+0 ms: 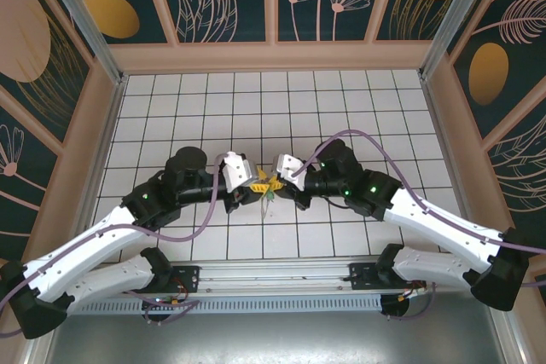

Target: Put the keys on the keyring

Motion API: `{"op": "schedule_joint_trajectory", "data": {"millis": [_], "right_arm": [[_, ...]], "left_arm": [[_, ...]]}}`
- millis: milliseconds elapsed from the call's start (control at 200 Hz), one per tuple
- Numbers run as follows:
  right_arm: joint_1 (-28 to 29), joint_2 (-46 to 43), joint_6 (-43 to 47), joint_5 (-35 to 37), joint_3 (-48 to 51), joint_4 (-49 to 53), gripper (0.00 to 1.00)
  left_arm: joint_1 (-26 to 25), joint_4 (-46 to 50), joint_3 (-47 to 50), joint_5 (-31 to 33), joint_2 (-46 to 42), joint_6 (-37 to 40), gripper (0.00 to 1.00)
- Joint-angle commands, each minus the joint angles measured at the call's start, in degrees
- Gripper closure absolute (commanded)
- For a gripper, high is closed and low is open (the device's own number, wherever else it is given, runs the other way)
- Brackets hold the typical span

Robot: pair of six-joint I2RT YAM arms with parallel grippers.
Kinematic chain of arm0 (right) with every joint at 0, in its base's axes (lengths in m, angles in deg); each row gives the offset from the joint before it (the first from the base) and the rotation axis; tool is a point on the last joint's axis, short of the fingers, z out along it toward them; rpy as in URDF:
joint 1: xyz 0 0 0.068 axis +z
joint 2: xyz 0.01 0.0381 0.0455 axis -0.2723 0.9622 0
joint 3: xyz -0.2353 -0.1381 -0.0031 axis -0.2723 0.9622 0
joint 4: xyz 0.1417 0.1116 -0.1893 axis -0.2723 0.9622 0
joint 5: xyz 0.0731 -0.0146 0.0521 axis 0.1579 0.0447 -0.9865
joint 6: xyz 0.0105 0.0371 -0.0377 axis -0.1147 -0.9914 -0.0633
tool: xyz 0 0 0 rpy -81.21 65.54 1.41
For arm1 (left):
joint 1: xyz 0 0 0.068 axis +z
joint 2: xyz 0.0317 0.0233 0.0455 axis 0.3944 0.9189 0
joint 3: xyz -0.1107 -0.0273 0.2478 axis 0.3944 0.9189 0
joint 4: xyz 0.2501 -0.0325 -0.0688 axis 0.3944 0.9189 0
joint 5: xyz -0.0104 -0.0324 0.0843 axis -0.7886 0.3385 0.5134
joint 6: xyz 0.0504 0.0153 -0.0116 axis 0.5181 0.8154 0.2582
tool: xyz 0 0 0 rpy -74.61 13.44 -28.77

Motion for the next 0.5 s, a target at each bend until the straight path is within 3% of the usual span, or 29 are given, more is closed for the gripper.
{"op": "schedule_joint_trajectory", "data": {"millis": [0, 250, 295, 375, 495], "right_arm": [[-0.3, -0.4, 1.08, 0.37, -2.98, 0.9, 1.0], [-0.32, -0.58, 1.39, -2.06, -2.33, 0.71, 1.0], [-0.28, -0.47, 1.39, -2.57, -2.3, 0.76, 1.0], [-0.32, -0.63, 1.39, -3.15, -2.15, 0.75, 1.0], [-0.32, -1.66, 1.38, -3.67, -1.89, 0.1, 1.0]], "left_arm": [[0.0, 2.89, -2.08, -0.15, 1.66, 1.45, 0.72], [-0.05, 1.94, -2.44, -1.12, 3.72, 1.75, 0.76], [0.0, 1.79, -2.45, -1.36, 4.08, 1.79, 0.81], [-0.03, 1.66, -2.37, -1.96, 4.5, 1.75, 1.0], [-0.05, 1.67, -1.76, -1.88, 4.64, 1.66, 1.0]]}}
